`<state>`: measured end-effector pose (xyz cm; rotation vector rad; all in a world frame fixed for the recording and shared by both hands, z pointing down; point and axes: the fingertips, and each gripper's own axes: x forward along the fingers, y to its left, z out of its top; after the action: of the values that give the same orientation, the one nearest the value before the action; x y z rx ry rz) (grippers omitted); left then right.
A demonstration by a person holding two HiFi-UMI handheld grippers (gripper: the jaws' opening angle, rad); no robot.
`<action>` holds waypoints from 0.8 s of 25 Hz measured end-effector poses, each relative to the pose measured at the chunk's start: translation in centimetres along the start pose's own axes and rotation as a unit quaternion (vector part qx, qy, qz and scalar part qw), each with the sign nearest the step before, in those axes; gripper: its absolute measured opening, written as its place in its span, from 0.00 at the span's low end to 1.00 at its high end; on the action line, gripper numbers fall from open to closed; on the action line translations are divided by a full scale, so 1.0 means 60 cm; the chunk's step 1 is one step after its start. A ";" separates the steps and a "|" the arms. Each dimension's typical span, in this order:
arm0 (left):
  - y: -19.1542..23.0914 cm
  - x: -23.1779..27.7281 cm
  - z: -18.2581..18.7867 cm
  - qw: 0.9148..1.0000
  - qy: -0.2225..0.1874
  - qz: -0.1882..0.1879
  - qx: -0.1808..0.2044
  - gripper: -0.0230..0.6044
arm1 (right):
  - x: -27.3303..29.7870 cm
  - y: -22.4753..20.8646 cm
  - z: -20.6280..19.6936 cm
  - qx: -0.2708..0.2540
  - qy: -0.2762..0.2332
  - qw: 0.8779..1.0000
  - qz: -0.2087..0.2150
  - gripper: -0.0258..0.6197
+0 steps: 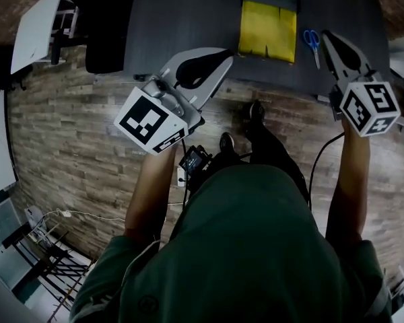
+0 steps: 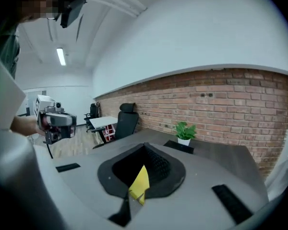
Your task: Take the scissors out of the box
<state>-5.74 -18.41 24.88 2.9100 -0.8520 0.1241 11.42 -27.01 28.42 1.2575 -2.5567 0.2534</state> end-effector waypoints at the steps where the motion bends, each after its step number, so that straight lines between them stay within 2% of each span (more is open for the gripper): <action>1: -0.005 -0.012 0.003 1.000 -0.003 0.000 0.002 0.01 | -0.013 0.019 0.013 -0.008 -0.005 1.000 0.003 0.05; 6: -0.029 -0.067 0.017 1.000 -0.022 0.000 0.011 0.01 | -0.077 0.100 0.065 -0.031 -0.021 0.999 0.011 0.05; 13: -0.045 -0.144 0.015 0.999 -0.045 -0.001 0.023 0.01 | -0.135 0.191 0.091 -0.061 -0.035 0.998 0.005 0.05; 20: -0.076 -0.187 0.016 0.998 -0.052 -0.008 0.016 0.01 | -0.192 0.224 0.109 -0.067 -0.037 0.997 -0.017 0.05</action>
<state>-12.63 -8.75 22.34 2.9758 -0.8498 -0.0161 6.29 -12.08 18.06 1.2801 -2.5638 0.0290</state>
